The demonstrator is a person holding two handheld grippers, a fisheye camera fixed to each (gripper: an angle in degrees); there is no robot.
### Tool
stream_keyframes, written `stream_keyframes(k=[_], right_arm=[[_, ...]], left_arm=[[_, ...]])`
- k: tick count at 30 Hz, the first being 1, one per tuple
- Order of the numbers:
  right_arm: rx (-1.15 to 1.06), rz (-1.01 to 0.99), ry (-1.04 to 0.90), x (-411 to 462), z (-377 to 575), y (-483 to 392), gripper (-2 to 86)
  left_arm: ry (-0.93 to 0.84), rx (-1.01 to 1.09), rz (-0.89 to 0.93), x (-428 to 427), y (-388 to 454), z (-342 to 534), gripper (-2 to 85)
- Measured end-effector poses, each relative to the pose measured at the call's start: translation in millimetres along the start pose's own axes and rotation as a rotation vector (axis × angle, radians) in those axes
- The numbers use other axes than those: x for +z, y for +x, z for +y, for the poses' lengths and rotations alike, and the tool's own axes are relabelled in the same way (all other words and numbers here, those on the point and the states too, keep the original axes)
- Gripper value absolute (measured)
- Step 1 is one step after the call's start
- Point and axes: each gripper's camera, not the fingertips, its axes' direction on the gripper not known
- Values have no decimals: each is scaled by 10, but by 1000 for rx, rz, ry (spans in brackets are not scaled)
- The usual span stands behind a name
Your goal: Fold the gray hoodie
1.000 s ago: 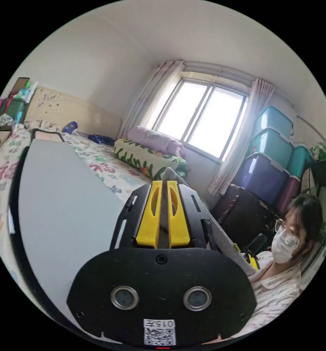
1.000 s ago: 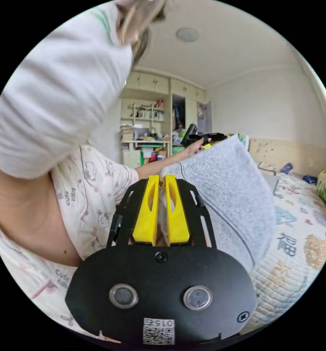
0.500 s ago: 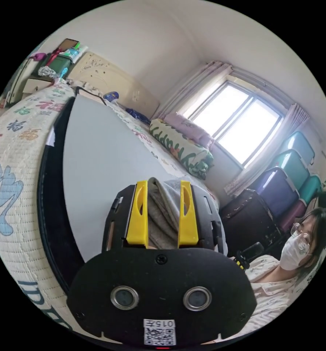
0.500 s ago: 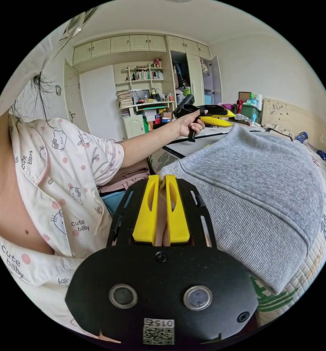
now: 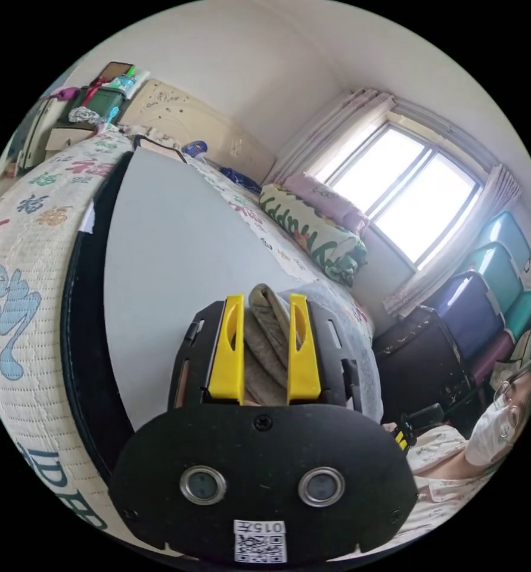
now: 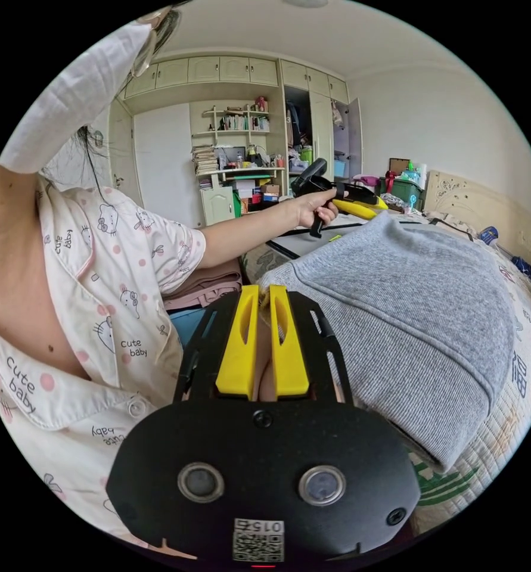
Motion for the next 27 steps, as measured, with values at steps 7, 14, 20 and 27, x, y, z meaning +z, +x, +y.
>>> stream_keyframes(k=[7, 14, 20, 27], right_arm=[[34, -64, 25, -60, 218, 403, 41], [-12, -133, 54, 34, 316, 584, 40], [-6, -98, -99, 817, 465, 795, 41], [-69, 142, -227, 1433, 733, 815, 41]], left_arm=[[35, 120, -66, 69, 448, -25, 57], [133, 247, -180, -158, 886, 156, 53], [-20, 165, -307, 387, 723, 243, 51], [-162, 139, -353, 888, 833, 245, 58]])
